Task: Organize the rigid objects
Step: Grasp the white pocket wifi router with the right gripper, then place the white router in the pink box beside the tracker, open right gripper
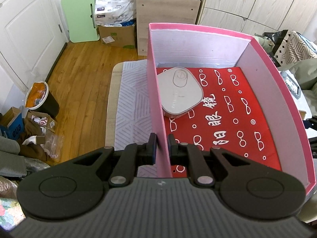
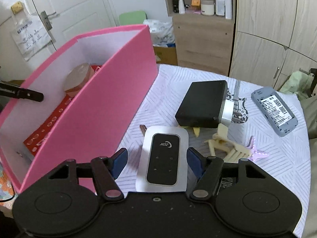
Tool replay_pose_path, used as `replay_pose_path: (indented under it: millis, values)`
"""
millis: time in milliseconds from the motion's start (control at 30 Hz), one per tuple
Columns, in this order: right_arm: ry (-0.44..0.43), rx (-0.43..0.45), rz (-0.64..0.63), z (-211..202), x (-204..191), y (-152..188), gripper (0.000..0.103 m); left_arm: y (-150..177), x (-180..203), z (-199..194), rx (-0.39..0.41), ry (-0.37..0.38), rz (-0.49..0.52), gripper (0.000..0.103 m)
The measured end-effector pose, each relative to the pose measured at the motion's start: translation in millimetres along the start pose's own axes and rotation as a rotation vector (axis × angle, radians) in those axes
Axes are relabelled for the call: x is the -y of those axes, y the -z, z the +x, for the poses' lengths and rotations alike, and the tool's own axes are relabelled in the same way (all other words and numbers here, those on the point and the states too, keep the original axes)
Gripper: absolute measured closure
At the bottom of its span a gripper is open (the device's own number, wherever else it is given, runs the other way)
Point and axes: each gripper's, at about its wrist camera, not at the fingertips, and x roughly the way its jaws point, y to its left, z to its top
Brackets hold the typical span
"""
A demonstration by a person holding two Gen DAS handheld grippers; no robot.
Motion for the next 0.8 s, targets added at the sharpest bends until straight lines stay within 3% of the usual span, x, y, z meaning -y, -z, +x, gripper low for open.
replay_pose_path:
  millis: [200, 367, 467, 800]
  values:
    - [0.045, -0.051, -0.049, 18, -6, 2, 0.03, 0, 0, 0, -0.002, 0.003, -0.003, 0.093]
    - [0.088, -0.049, -0.116, 20, -13, 3, 0.037, -1, 0, 0, -0.006, 0.004, 0.004, 0.093]
    - [0.057, -0.023, -0.097, 9, -14, -1, 0.037, -1, 0, 0, -0.004, 0.005, 0.008, 0.093]
    - [0.113, 0.106, -0.184, -52, -31, -22, 0.037, -1, -1, 0, -0.008, 0.013, 0.008, 0.093]
